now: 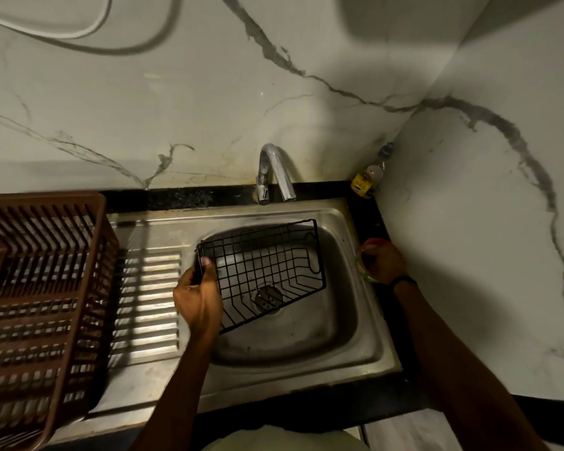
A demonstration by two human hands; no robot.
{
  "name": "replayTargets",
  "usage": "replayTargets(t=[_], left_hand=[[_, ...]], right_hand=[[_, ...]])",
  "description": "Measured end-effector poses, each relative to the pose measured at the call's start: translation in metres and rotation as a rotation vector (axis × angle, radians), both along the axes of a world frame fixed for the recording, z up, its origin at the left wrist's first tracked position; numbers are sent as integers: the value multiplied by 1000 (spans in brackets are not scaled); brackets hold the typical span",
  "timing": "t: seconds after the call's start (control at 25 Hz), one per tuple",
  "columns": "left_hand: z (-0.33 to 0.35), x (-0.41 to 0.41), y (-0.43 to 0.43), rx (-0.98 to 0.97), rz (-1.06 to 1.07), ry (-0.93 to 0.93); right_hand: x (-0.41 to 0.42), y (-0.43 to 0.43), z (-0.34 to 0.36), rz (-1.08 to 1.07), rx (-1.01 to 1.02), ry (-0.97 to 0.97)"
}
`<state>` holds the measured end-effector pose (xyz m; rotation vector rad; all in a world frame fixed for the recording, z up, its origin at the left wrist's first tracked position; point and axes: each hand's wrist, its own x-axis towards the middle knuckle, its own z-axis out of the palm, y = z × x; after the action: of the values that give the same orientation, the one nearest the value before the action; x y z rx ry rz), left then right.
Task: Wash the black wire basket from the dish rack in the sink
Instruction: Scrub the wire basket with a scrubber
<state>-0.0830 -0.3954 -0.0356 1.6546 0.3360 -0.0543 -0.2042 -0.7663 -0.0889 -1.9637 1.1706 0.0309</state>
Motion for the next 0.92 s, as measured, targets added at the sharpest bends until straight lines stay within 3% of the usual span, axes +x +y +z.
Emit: replayTargets(t=[0.08,0.16,0.28,0.4,0.64,0.8,0.92], left_hand=[[-1,0,0,-18,26,24],[-2,1,0,-20,37,41],[2,3,-1,-58,38,88],[9,4,-3,-108,48,127],[-1,8,1,-160,98,227],[-9,11,-1,-163,99,267],[-9,10,0,-177,90,263]], right_hand=[[6,-1,-2,-58,69,-51],[7,-3,3,81,1,6],[10,2,10,288,-323,205],[6,-1,1,392,-481,195],[2,0,-13,187,-320,47],[0,-1,-3,264,-309,150],[3,8,13,80,-222,166]])
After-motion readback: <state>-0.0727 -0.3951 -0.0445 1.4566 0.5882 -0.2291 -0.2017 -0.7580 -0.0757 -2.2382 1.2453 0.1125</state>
